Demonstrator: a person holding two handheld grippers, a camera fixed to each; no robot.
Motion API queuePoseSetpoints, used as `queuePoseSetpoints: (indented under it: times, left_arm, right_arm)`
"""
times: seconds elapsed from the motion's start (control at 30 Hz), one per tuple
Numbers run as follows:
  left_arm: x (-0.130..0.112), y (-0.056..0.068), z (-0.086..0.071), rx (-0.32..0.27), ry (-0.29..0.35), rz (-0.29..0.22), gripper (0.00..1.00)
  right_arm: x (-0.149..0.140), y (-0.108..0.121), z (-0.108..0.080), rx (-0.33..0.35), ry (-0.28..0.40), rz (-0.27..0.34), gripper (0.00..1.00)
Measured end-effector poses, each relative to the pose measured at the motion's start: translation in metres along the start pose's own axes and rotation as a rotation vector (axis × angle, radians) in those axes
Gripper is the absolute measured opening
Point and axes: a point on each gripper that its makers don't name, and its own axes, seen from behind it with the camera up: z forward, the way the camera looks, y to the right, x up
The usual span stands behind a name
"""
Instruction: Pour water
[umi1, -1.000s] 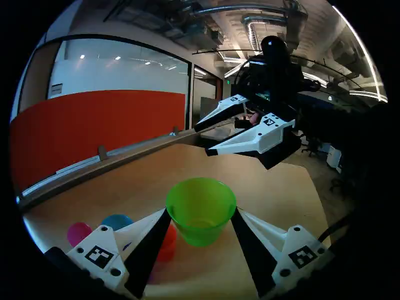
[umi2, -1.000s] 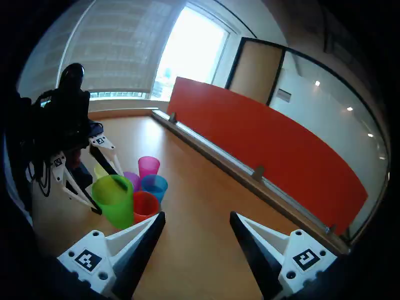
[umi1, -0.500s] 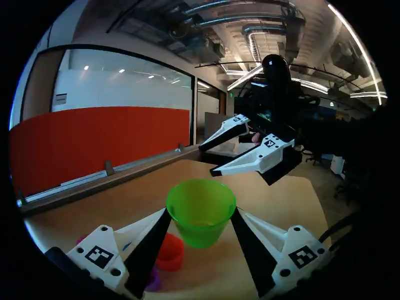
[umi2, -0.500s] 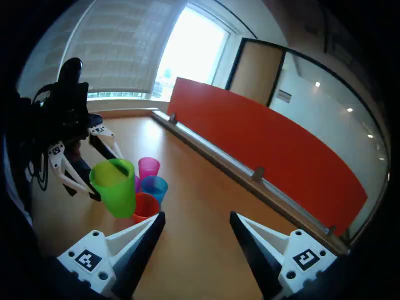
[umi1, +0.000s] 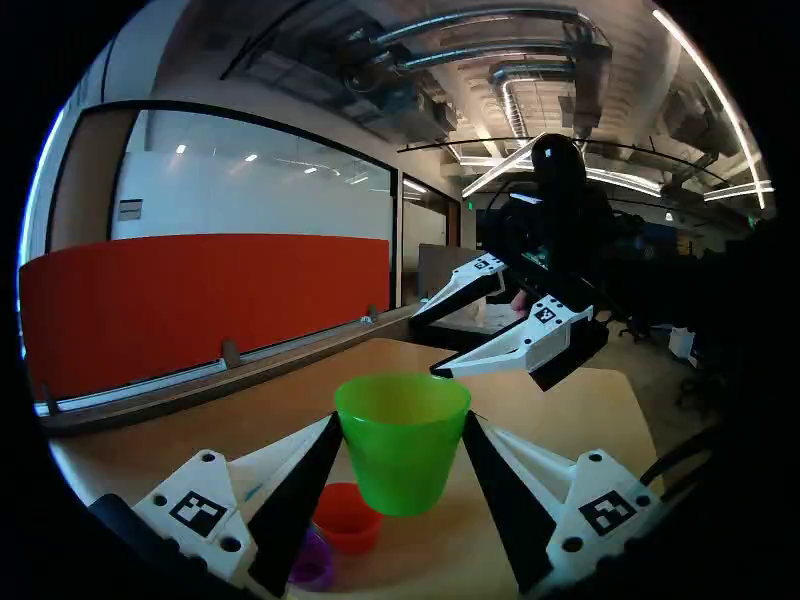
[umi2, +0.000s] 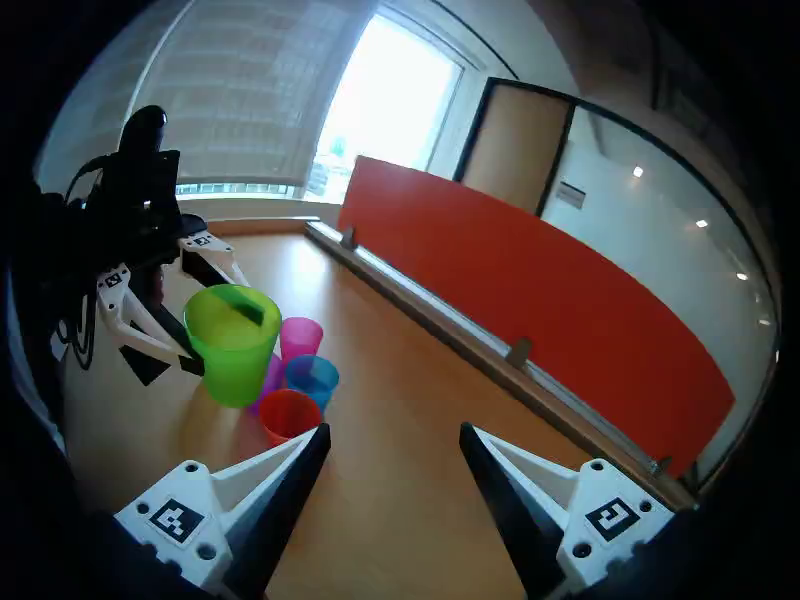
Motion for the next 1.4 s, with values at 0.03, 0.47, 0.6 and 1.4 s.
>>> queuePoseSetpoints:
  times: [0.03, 0.47, 0.6, 1.4]
  left_arm:
    - [0.0, 0.0, 0.0, -0.001, -0.001, -0.002, 0.86]
    - [0.002, 0.0, -0.009, -0.014, -0.018, 0.002, 0.86]
    - [0.002, -0.001, -0.013, -0.015, -0.026, 0.005, 0.86]
    - [0.001, -0.018, -0.035, 0.009, -0.068, 0.019, 0.85]
  right_arm:
    - [0.0, 0.0, 0.0, 0.0, 0.0, 0.0, 1.0]
    - [0.003, -0.003, 0.005, 0.006, 0.001, -0.004, 1.0]
    - [0.005, -0.003, 0.006, 0.009, 0.005, -0.005, 1.0]
    - [0.007, -0.004, 0.016, 0.025, 0.004, -0.009, 1.0]
